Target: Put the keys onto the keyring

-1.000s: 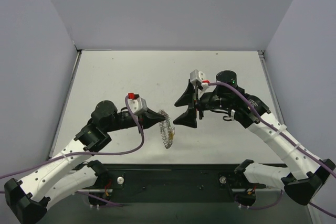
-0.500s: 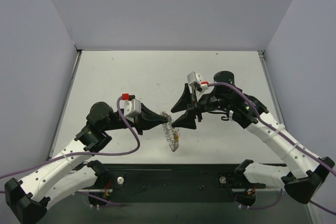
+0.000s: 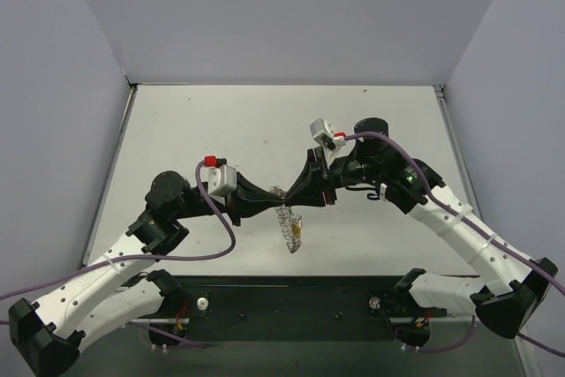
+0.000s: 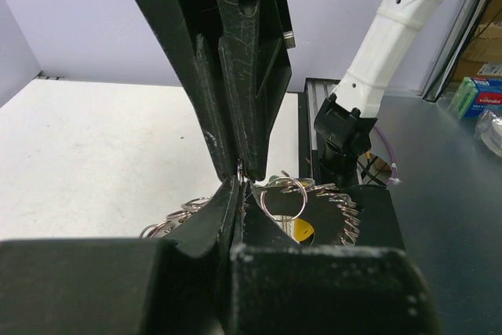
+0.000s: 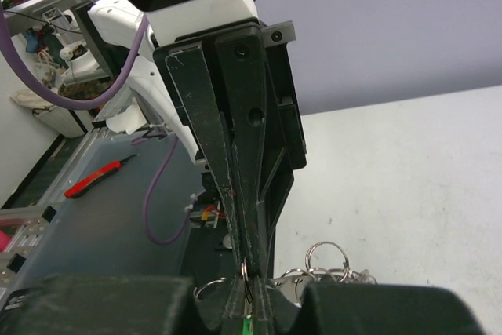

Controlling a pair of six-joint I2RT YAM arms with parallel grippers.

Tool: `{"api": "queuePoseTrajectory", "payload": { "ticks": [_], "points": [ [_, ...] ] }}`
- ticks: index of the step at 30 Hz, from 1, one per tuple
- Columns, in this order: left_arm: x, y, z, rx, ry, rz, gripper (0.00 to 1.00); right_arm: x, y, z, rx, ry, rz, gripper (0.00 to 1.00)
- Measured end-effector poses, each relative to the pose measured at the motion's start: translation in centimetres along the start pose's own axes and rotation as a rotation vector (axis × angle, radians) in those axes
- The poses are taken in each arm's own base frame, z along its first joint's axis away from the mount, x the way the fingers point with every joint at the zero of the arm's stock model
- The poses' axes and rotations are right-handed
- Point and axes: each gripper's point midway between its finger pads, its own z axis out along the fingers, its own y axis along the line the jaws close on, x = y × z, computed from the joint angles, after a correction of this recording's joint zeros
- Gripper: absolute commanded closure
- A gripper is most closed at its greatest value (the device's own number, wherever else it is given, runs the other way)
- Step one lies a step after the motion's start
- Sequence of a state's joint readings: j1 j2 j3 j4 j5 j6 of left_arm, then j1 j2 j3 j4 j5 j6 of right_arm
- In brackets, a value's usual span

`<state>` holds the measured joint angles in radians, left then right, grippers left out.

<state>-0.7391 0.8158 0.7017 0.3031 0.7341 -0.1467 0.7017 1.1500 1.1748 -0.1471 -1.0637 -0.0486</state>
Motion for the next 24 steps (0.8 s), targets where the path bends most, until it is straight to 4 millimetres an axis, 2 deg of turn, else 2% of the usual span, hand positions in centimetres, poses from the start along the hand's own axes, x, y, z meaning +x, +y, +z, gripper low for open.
{"api": "queuePoseTrajectory", "payload": {
  "ticks": [8, 9, 10, 11, 14, 16, 17, 18, 19, 24],
  "points": [
    [0.0, 0.2, 0.0, -0.014, -0.001, -0.010, 1.00, -0.1, 0.0, 0.0, -0.001, -0.004, -0.003, 1.00],
    [0.0, 0.3, 0.0, -0.018, -0.001, -0.010, 0.97, -0.1, -0.1, 0.0, 0.002, -0.004, -0.002, 1.00],
    [0.1, 0.4, 0.0, -0.022, 0.001, -0.010, 0.93, -0.1, -0.1, 0.0, 0.005, -0.003, -0.003, 1.00],
    [0.1, 0.5, 0.0, -0.029, 0.004, -0.012, 0.83, -0.1, -0.2, 0.0, 0.012, -0.002, -0.004, 1.00],
    [0.3, 0.9, -0.1, -0.054, 0.026, -0.011, 0.62, 0.1, -0.6, 0.0, 0.031, 0.006, -0.003, 1.00],
    [-0.1, 1.1, -0.3, -0.073, 0.035, 0.001, 0.55, 0.5, -0.7, -0.2, 0.049, 0.022, 0.008, 1.00],
    [-0.5, 1.1, -0.4, -0.082, 0.036, 0.011, 0.46, 0.7, -0.9, -0.2, 0.059, 0.033, 0.011, 1.00],
    [-1.1, 1.1, -0.5, -0.091, 0.035, 0.020, 0.26, 1.0, -1.0, -0.3, 0.068, 0.042, 0.015, 1.00],
    [-1.6, 1.1, -0.6, -0.099, 0.032, 0.035, 0.16, 1.3, -1.1, -0.4, 0.077, 0.054, 0.021, 1.00],
    [-3.9, 1.3, -1.0, -0.131, 0.068, 0.063, 0.15, 1.9, -1.7, -0.8, 0.118, 0.103, 0.028, 1.00]
  ]
}}
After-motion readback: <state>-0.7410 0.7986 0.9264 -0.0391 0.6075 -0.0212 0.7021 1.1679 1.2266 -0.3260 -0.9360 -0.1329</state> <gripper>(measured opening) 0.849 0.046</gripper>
